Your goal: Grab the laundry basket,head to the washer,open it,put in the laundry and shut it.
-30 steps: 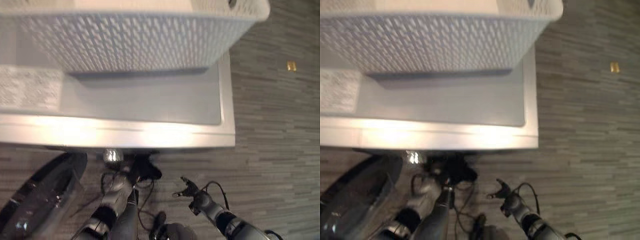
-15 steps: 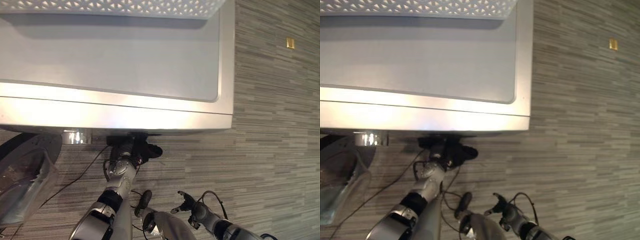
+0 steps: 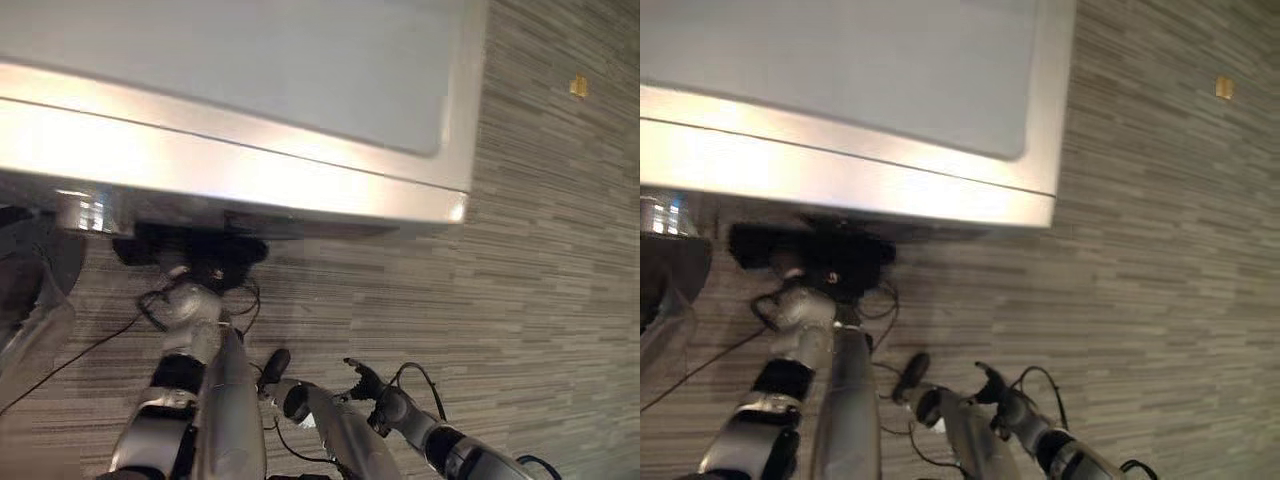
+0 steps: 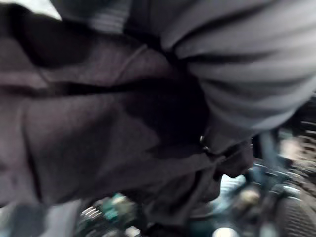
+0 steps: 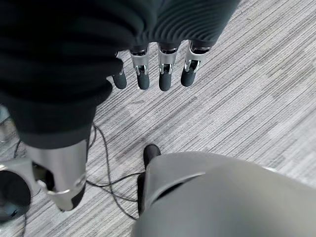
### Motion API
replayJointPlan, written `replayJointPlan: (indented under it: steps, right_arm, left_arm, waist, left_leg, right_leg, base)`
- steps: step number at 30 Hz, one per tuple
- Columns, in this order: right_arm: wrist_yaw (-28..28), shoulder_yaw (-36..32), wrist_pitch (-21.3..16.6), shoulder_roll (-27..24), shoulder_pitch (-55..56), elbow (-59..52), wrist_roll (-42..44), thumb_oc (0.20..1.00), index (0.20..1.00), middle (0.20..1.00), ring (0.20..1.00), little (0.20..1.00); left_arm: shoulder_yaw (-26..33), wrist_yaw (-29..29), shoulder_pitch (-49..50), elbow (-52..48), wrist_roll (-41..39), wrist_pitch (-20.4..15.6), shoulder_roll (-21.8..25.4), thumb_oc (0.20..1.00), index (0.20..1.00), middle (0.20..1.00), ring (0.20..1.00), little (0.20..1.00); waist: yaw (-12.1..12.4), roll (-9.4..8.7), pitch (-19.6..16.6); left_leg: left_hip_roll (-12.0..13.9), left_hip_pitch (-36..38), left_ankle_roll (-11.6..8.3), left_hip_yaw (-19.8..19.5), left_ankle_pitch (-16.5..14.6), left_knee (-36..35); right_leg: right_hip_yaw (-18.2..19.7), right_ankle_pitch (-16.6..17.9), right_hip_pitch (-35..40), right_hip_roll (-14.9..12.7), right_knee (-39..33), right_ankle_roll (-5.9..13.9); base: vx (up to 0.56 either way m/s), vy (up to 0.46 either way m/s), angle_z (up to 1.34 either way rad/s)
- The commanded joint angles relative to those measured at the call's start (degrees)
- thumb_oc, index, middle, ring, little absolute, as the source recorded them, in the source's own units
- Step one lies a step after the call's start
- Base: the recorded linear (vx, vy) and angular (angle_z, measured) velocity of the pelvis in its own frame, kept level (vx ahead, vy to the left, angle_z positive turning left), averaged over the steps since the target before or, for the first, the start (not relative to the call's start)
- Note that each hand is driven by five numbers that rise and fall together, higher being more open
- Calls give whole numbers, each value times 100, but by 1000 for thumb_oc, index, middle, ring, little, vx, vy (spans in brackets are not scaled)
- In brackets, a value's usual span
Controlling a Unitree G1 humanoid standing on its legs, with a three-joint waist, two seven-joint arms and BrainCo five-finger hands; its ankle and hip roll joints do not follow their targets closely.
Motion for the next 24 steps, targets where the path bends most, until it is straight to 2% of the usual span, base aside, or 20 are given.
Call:
replayJointPlan:
  steps: [1,5,8,15,17,20,22,23,24]
  right_arm:
    - [171,-130,-41,-199,546,-248,-137,1000,1000,1000,1000,1000]
    - [158,-204,-45,-253,600,-176,-145,1000,1000,1000,1000,1000]
    - [174,-275,-47,-374,779,-142,-232,1000,1000,1000,1000,1000]
    - [202,-96,-40,-456,819,-325,-296,1000,1000,1000,1000,1000]
    - [227,51,-107,-566,817,-709,-235,1000,1000,1000,1000,1000]
    - [211,99,-113,-642,767,-878,-214,1000,1000,1000,1000,1000]
    - [176,117,-106,-694,708,-994,-165,1000,1000,1000,1000,1000]
    - [116,182,-72,-680,567,-1079,-135,1000,1000,1000,1000,1000]
    - [115,170,-70,-682,562,-1077,-133,1000,1000,1000,1000,1000]
  left_arm:
    - [153,302,-54,-387,435,-628,96,200,200,200,200,200]
    - [280,387,-182,-365,402,-703,167,200,200,200,200,200]
    - [369,533,-482,-365,449,-772,257,200,200,200,200,200]
    - [347,697,-1262,-353,391,-829,559,200,200,200,200,200]
    - [107,626,-1984,-17,157,-797,803,200,200,200,200,200]
    - [-118,465,-2462,246,-84,-775,867,200,200,200,200,200]
    - [-328,335,-2818,405,-349,-745,782,200,200,200,200,200]
    - [-575,201,-3162,380,-631,-708,432,200,200,200,200,200]
    - [-580,196,-3171,381,-639,-709,423,200,200,200,200,200]
  waist:
    - [143,-19,-161]
    - [140,19,-118]
    - [42,26,-180]
    - [-83,-96,-227]
    - [-213,-163,-260]
    - [-301,-136,-260]
    - [-376,-92,-260]
    - [-442,-1,-237]
    - [-443,6,-244]
  left_leg:
    - [-347,-200,-185,184,425,-754]
    - [-347,-152,-209,168,474,-771]
    - [-343,-174,-236,82,494,-788]
    - [-344,-386,-263,-68,490,-681]
    - [-403,-602,-241,-158,465,-563]
    - [-472,-816,-219,-194,431,-424]
    - [-539,-980,-193,-205,409,-336]
    - [-622,-1213,-172,-216,393,-257]
    - [-629,-1237,-172,-223,393,-248]
  right_leg:
    - [271,-736,14,-278,704,-289]
    - [263,-751,47,-268,744,-332]
    - [237,-784,-18,-226,838,-381]
    - [212,-879,-306,-165,1139,-454]
    - [186,-973,-525,-150,1385,-517]
    - [115,-1076,-750,-199,1621,-557]
    - [76,-1142,-922,-210,1773,-604]
    - [14,-1239,-1195,-234,1956,-661]
    - [6,-1248,-1217,-239,1971,-663]
  base:
    - [-30,-22,6]
    - [-25,-15,8]
    - [-10,-31,12]
    - [-1,-32,9]
    - [1,-43,5]
    - [0,-4,10]
    - [-3,-2,23]
    - [-8,9,25]
    - [-14,14,27]
